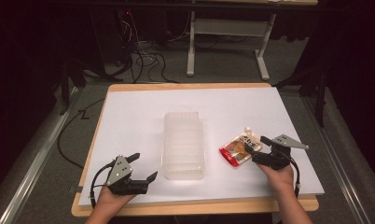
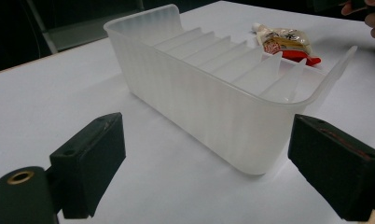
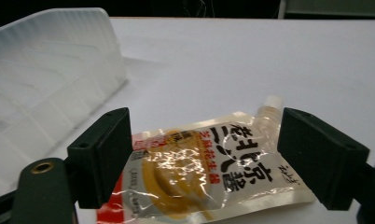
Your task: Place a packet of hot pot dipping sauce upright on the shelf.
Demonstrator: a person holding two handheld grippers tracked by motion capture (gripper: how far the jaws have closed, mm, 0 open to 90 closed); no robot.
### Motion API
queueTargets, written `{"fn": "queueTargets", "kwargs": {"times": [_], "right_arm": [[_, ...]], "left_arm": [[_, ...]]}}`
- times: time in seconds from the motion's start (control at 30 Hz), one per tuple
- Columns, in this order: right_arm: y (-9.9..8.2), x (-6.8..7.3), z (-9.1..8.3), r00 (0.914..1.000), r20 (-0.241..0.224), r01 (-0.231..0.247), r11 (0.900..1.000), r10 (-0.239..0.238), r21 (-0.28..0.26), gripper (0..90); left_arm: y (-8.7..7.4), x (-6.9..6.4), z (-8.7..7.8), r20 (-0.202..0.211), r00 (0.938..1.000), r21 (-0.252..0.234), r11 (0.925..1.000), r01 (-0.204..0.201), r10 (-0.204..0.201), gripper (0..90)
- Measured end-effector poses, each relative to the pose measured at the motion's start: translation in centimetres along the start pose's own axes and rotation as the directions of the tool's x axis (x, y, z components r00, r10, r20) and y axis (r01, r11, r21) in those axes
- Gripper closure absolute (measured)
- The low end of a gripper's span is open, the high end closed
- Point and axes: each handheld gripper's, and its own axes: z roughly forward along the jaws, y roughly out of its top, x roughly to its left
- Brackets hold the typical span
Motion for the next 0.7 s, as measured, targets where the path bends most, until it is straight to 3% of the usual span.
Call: {"fn": "queueTargets", "kwargs": {"times": [0.33,0.4,0.47,0.63,0.67,0.7], "right_arm": [[-0.3,-2.6,0.6,0.9979,0.034,-0.056,0.9978,0.055,0.033,21.2],[-0.3,-3.5,0.6,0.9946,0.041,-0.097,0.9948,0.096,0.032,22.5],[-0.3,-3.9,0.8,0.9938,0.043,-0.104,0.9940,0.103,0.033,23.1],[0.0,-4.8,1.9,0.9861,0.066,-0.157,0.9854,0.153,0.066,29.8],[0.0,-5.0,2.5,0.9828,0.066,-0.179,0.9773,0.173,0.113,30.2],[-0.1,-5.0,2.7,0.9818,0.068,-0.185,0.9748,0.177,0.125,30.6]], "left_arm": [[0.0,-0.1,0.1,0.005,1.0000,0.006,1.0000,-0.006,0.006,11.7],[0.0,-0.1,0.2,0.004,1.0000,0.006,1.0000,-0.008,0.008,11.7],[0.0,-0.1,0.2,0.004,1.0000,0.006,1.0000,-0.007,0.007,11.7],[-0.1,0.1,0.1,0.002,1.0000,0.004,1.0000,-0.003,0.003,11.7],[-0.1,0.1,0.0,0.001,1.0000,0.003,1.0000,-0.003,0.003,11.7],[-0.1,0.1,0.0,0.001,1.0000,0.003,1.0000,-0.003,0.003,11.7]]}}
